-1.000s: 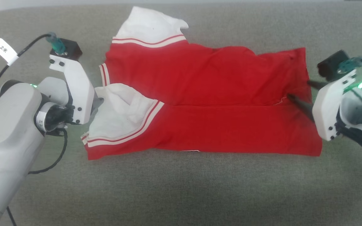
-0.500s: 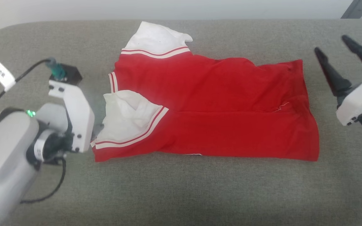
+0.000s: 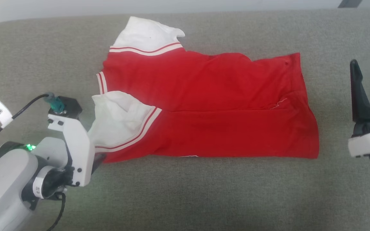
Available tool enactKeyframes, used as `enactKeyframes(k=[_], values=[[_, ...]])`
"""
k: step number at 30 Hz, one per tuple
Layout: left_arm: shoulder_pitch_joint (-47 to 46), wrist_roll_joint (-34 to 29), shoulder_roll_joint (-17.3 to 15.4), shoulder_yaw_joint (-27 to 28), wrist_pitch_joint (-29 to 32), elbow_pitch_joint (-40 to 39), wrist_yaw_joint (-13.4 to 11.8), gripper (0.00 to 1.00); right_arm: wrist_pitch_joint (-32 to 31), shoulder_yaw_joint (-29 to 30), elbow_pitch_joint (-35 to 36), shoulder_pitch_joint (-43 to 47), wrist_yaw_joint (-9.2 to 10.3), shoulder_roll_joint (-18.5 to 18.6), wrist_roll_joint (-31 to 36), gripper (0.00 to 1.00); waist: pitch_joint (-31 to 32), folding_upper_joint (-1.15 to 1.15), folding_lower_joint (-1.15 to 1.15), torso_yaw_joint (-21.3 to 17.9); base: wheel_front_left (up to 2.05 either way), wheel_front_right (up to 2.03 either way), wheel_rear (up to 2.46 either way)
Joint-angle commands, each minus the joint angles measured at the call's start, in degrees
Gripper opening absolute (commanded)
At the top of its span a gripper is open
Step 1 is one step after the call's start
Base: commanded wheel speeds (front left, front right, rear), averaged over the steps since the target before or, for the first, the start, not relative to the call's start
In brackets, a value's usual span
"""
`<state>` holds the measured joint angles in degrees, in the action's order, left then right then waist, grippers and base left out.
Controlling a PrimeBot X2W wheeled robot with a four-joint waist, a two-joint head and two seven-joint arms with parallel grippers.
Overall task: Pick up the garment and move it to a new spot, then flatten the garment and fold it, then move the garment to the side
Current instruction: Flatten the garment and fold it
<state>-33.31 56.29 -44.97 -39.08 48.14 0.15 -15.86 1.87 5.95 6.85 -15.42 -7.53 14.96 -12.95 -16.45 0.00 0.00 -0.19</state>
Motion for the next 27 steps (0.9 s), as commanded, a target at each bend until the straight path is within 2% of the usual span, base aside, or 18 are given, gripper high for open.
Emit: enactKeyframes(k=[1,6,12,13,14,15,21,27], values=[[0.85,-0.26,-0.09,0.07,-0.68,0.76,0.26,1.0,-0.27,0.31,1.0,1.16,0.09,-0.86,0.47,1.0,-0.61,0.0,0.0,-0.52,0.0,0.0,0.0],[1.8,0.15,1.24,0.05,-2.94,4.99,1.37,1.0,-0.96,2.15,2.4,4.16,0.1,-3.63,1.45,1.0,-1.8,0.0,0.0,-1.43,0.0,0.0,0.0],[1.58,0.7,4.58,-0.97,-4.59,11.92,3.28,1.0,-3.21,2.67,1.73,5.84,0.09,-4.91,1.44,1.0,-2.47,0.0,0.0,-1.79,0.0,0.0,0.0],[1.36,0.85,5.07,-1.34,-4.42,12.8,3.85,0.84,-3.96,2.75,1.56,5.98,0.09,-5.04,1.24,1.0,-2.54,0.0,0.0,-1.73,0.0,0.0,0.0],[1.06,0.79,5.65,-1.73,-4.51,13.62,4.3,0.33,-4.96,2.48,1.45,6.22,0.09,-5.02,0.78,1.0,-2.6,0.0,0.0,-1.68,0.0,0.0,0.0],[0.96,0.97,6.17,-1.97,-4.4,14.34,4.88,0.0,-5.79,2.36,1.46,6.4,0.09,-4.85,0.51,1.0,-2.63,0.0,0.0,-1.63,0.0,0.0,0.0],[-0.09,1.07,7.77,-2.72,-4.6,16.4,6.68,0.0,-9.91,0.91,1.09,7.03,0.09,-3.59,-0.79,1.0,-2.58,0.0,0.0,-1.08,0.0,0.0,0.0],[-0.69,0.78,8.87,-3.33,-4.85,17.19,7.7,0.0,-19.48,-0.65,-1.33,9.14,0.09,-2.48,-4.01,1.0,-2.33,0.0,0.0,-0.05,0.0,0.0,0.0]])
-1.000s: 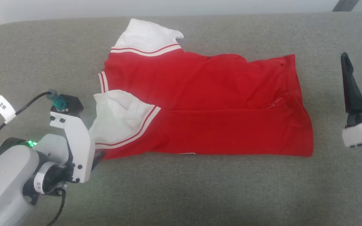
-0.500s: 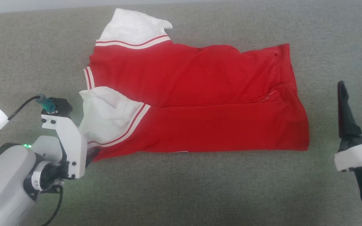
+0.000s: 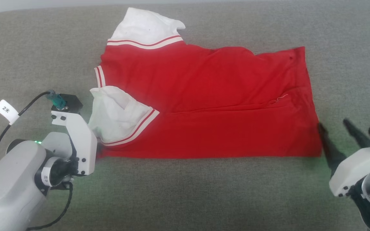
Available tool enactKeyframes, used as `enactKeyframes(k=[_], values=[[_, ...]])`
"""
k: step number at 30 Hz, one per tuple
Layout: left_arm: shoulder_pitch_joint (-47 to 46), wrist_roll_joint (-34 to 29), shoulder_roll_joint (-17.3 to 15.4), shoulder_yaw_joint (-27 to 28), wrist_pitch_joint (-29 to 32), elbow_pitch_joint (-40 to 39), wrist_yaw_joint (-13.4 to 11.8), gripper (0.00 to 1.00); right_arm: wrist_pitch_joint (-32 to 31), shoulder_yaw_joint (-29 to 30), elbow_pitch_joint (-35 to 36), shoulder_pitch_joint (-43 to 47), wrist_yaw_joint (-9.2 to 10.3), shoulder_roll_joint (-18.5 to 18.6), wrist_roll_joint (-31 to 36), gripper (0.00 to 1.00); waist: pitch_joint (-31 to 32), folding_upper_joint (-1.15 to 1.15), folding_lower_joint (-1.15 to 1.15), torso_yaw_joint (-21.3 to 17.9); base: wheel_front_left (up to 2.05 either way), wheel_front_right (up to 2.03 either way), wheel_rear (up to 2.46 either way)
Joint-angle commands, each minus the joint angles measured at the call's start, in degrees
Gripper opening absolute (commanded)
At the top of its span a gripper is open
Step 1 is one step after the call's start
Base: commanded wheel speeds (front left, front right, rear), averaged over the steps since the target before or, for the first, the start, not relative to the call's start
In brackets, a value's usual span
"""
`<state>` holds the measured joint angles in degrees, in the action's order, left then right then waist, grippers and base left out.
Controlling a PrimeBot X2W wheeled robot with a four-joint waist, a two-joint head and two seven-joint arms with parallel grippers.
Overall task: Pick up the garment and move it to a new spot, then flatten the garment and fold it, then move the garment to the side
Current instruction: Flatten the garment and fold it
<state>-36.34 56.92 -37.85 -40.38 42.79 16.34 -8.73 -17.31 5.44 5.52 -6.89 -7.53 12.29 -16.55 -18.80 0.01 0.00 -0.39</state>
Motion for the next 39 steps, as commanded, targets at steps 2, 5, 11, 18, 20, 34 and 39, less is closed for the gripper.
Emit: enactKeyframes(k=[2,5,11,18,20,34,39], values=[[2.27,0.32,2.12,-2.16,0.38,0.93,0.73,0.0,-3.95,-0.34,-0.78,0.67,0.1,0.75,-1.82,1.0,-0.04,-0.01,0.0,0.47,0.0,0.0,0.0],[1.9,0.12,2.71,-2.5,0.28,0.68,1.2,0.0,-8.71,-1.06,-1.62,0.28,0.07,1.6,-4.24,1.0,-0.29,-0.01,0.0,1.14,0.0,0.0,0.0],[1.64,-0.06,3.93,-3.28,-0.04,0.64,1.65,0.0,-17.2,-2.84,-3.71,-1.32,0.06,3.68,-7.27,1.0,-0.69,-0.01,0.0,2.24,0.0,0.0,0.0],[1.26,-0.03,5.22,-3.77,-0.52,1.27,2.37,0.0,-23.54,-5.76,-8.39,-3.92,0.11,6.75,-6.36,0.0,-0.84,-0.01,0.0,3.38,0.0,0.0,0.0],[1.25,0.09,5.16,-3.79,-0.56,1.46,2.62,0.0,-24.01,-5.89,-8.73,-4.88,0.12,7.65,-7.03,0.0,-0.7,-0.01,0.0,3.65,0.0,0.0,0.0],[2.71,1.04,-1.0,-2.03,3.2,-6.5,-1.66,0.0,-30.77,-10.03,-2.78,-3.76,0.11,16.63,-11.71,0.0,2.64,-0.01,0.0,5.17,0.0,0.0,0.0],[4.73,1.22,-3.37,-1.65,4.49,-11.6,-4.22,0.0,-33.37,-10.0,-0.01,-1.31,0.11,19.58,-13.52,0.0,3.34,-0.01,0.0,5.47,0.0,0.0,0.0]])
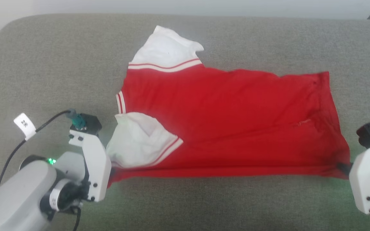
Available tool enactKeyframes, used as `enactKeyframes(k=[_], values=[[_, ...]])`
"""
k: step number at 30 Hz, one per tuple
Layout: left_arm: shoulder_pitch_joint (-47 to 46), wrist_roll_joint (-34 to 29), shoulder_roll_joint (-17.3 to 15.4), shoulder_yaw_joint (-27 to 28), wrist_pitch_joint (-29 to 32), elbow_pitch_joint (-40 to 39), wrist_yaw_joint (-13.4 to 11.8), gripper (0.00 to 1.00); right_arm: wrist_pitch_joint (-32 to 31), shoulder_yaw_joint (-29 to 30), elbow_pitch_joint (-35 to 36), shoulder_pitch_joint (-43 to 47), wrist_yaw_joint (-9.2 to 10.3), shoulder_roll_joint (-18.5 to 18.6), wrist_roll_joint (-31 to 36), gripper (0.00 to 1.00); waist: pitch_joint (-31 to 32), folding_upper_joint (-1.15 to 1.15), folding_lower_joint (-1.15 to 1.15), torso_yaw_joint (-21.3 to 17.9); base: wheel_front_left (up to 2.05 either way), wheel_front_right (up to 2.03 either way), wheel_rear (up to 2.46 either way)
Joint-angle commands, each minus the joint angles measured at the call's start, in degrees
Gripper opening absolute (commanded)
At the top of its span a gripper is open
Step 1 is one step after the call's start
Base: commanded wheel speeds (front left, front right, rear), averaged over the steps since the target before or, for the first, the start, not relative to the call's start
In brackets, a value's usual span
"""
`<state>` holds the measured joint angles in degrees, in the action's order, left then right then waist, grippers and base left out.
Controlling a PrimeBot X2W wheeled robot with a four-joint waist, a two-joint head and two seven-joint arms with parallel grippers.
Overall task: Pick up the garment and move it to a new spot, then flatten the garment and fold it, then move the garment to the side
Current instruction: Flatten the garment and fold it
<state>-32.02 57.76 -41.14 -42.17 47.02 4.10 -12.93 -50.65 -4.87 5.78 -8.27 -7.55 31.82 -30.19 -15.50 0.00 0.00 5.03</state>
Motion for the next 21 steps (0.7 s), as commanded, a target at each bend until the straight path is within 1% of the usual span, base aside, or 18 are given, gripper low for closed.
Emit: enactKeyframes(k=[1,4,9,11,13,14,15,16,17,18,19,20,21], values=[[1.09,0.36,-0.68,0.19,0.33,-0.62,-0.66,0.0,-0.71,0.45,0.53,0.85,0.13,0.78,-0.32,0.0,0.14,0.0,0.0,0.12,0.0,0.0,0.0],[3.55,0.74,-2.29,0.29,0.87,-4.11,-2.83,0.0,-2.13,0.92,2.35,3.22,0.14,2.39,-1.61,0.0,0.33,0.0,0.0,0.14,0.0,0.0,0.0],[8.0,1.24,-4.03,0.05,1.25,-8.97,-5.85,0.0,-4.35,1.62,4.27,7.07,0.14,3.88,-3.69,0.0,0.34,0.0,0.0,-0.06,0.0,0.0,0.0],[9.4,1.52,-4.45,-0.08,1.1,-10.17,-6.63,0.0,-4.4,1.86,4.31,8.18,0.13,3.57,-4.28,0.0,0.24,0.0,0.0,-0.12,0.0,0.0,0.0],[10.59,1.51,-4.55,-0.26,0.3,-10.36,-6.81,0.0,-3.87,1.64,3.6,9.06,0.13,2.83,-4.1,0.0,0.13,0.0,0.0,-0.17,0.0,0.0,0.0],[10.82,1.53,-4.39,-0.32,0.18,-10.01,-6.61,0.16,-3.62,1.38,3.32,9.07,0.13,2.6,-3.93,0.0,0.11,0.0,0.0,-0.21,0.0,0.0,0.0],[10.93,1.54,-4.14,-0.37,-0.18,-9.54,-6.32,0.36,-3.23,1.04,2.88,8.96,0.13,2.37,-3.64,0.0,0.09,0.0,0.0,-0.28,0.0,0.0,0.0],[10.82,1.58,-3.8,-0.32,-0.41,-9.1,-6.1,0.47,-2.82,0.91,2.27,8.55,0.13,1.91,-3.37,0.04,0.03,0.0,0.0,-0.37,0.0,0.0,0.0],[10.66,1.61,-3.45,-0.33,-0.83,-8.49,-5.81,0.83,-2.37,0.65,1.8,8.11,0.13,1.41,-3.15,0.32,0.01,0.0,0.0,-0.42,0.0,0.0,0.0],[10.56,1.76,-3.2,-0.33,-0.89,-8.05,-5.49,1.0,-2.14,0.27,1.42,7.9,0.13,1.15,-2.97,0.4,0.01,0.0,0.0,-0.51,0.0,0.0,0.0],[10.48,1.82,-3.09,-0.45,-0.88,-7.56,-5.39,1.0,-1.97,-0.1,1.12,7.75,0.12,0.87,-2.99,0.48,0.03,0.0,0.0,-0.63,0.0,0.0,0.0],[10.2,1.79,-3.02,-0.51,-0.8,-7.19,-5.09,1.0,-1.7,-0.32,0.89,7.42,0.12,0.55,-3.13,0.98,0.05,0.0,0.0,-0.78,0.0,0.0,0.0],[9.84,1.83,-3.01,-0.44,-0.66,-6.96,-5.02,1.0,-1.65,-0.58,0.79,7.12,0.11,0.38,-3.26,1.0,0.1,0.0,0.0,-0.93,0.0,0.0,0.0]])
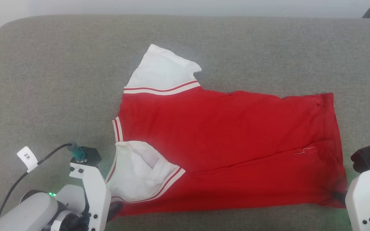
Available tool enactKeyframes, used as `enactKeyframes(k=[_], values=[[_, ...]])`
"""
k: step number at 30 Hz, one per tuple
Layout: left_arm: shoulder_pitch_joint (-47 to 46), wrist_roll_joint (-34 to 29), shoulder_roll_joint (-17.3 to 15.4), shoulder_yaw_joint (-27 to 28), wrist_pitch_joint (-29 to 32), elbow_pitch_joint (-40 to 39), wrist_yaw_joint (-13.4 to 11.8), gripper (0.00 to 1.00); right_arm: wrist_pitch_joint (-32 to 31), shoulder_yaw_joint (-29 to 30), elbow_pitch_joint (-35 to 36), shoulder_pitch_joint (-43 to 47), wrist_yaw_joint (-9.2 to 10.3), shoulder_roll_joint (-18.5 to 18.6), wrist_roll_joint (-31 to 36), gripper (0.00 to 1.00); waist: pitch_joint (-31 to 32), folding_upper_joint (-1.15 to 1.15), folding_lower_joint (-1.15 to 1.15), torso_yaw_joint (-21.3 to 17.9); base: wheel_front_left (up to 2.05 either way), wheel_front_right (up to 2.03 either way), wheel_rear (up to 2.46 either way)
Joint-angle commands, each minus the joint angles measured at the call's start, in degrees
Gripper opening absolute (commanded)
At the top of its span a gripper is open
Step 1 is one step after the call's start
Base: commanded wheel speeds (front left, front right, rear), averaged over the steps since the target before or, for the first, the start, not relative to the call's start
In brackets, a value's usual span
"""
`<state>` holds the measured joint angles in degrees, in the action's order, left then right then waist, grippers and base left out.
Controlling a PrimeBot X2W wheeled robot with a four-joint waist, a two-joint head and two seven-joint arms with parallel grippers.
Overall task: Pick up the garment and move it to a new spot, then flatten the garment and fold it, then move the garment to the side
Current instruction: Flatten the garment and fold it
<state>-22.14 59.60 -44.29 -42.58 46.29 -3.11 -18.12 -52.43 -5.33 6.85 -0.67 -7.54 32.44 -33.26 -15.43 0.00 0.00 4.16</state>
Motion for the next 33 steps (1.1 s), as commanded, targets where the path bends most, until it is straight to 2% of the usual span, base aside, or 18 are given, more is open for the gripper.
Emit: enactKeyframes(k=[1,11,15,18,19,22,28,33], values=[[-0.39,-0.24,-0.13,0.0,0.23,0.35,0.21,1.0,0.18,-0.21,-0.3,-0.61,0.1,-0.45,-0.47,1.0,0.1,0.0,0.0,-0.22,0.0,0.0,0.0],[-4.58,-1.01,-5.97,2.37,4.74,-5.01,-1.64,1.0,2.96,2.34,3.63,-1.46,0.11,-1.3,-0.41,1.0,0.55,0.0,0.0,-3.06,0.0,0.0,0.0],[-8.5,-1.89,-7.86,3.52,6.7,-6.83,-1.1,1.0,7.93,4.75,6.25,-3.43,0.1,-3.07,1.55,1.0,-0.38,0.0,0.0,-4.62,0.0,0.0,0.0],[-12.63,-2.87,-7.97,4.34,7.0,-5.99,0.27,1.0,14.13,5.87,7.78,-5.59,0.1,-5.59,3.88,1.0,-1.52,0.0,0.0,-6.25,0.0,0.0,0.0],[-12.63,-2.87,-7.97,4.34,7.0,-5.99,0.27,1.0,14.13,5.87,7.78,-5.59,0.1,-5.59,3.88,1.0,-1.52,0.0,0.0,-6.25,0.0,0.0,0.0],[-17.02,-4.38,-6.97,4.73,6.54,-3.51,2.42,1.0,22.05,7.13,7.73,-9.18,0.1,-9.58,6.45,1.0,-2.95,0.0,0.0,-8.18,0.0,0.0,0.0],[-25.49,-6.56,-4.63,4.98,6.04,4.62,6.65,1.0,39.05,5.89,6.52,-14.47,0.08,-15.39,12.6,1.0,-6.22,0.0,0.0,-12.56,0.0,0.0,0.0],[-32.52,-9.36,-2.8,4.66,4.39,11.78,10.61,1.0,48.23,4.4,4.39,-15.97,0.09,-19.27,15.12,1.0,-9.18,0.0,0.0,-15.84,0.0,0.0,0.0]])
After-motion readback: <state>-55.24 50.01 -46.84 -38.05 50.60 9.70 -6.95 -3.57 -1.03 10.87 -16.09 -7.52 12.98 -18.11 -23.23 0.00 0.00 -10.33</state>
